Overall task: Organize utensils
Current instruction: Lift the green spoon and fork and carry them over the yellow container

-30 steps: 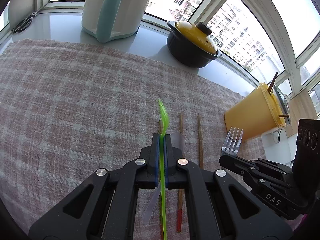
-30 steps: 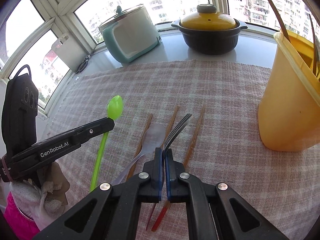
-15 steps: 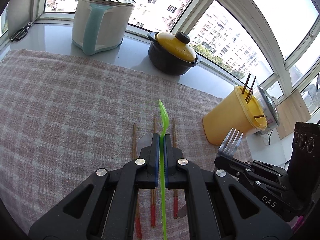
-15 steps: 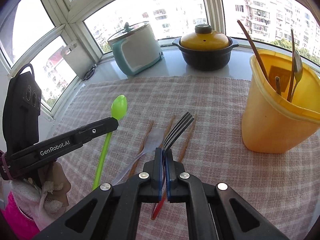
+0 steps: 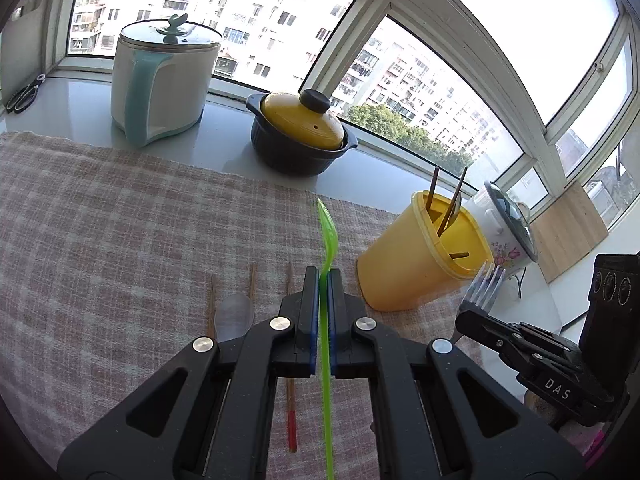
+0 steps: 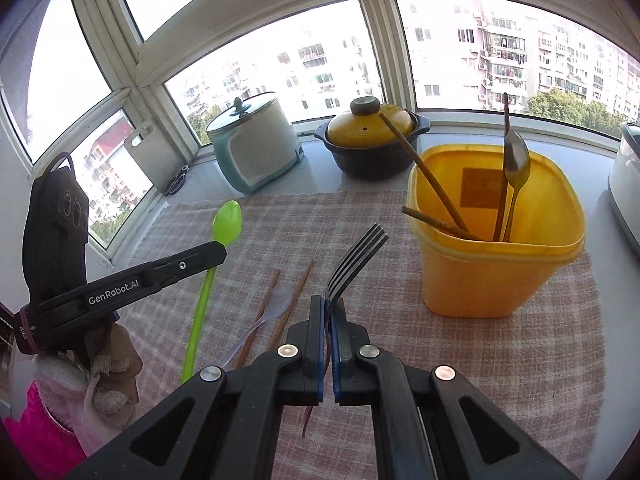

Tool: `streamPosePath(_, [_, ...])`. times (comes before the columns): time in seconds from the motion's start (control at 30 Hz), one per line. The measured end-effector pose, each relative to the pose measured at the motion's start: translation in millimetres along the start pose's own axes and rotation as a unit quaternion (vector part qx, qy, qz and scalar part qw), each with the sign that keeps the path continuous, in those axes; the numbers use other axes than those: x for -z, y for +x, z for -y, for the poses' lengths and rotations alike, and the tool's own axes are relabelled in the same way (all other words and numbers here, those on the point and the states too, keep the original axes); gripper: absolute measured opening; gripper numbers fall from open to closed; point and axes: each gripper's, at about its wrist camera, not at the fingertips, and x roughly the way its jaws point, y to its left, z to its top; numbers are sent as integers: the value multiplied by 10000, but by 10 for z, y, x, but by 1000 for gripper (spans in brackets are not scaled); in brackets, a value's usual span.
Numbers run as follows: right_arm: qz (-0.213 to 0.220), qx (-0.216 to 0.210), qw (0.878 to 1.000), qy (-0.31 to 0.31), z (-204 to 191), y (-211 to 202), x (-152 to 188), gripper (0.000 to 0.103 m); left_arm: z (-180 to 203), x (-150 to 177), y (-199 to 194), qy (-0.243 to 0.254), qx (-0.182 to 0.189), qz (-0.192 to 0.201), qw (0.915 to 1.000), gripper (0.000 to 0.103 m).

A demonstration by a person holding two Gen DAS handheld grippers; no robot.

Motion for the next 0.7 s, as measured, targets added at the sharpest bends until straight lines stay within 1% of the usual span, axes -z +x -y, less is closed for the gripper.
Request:
streamPosePath(0.4, [664, 146, 9977, 10, 521, -654, -370, 0, 601, -306, 79, 102, 391, 383, 9984, 1])
streamPosePath(0.7, [1052, 169, 9943, -63, 763, -958, -666, 0, 1023, -567, 136, 192, 501, 726, 9959, 1])
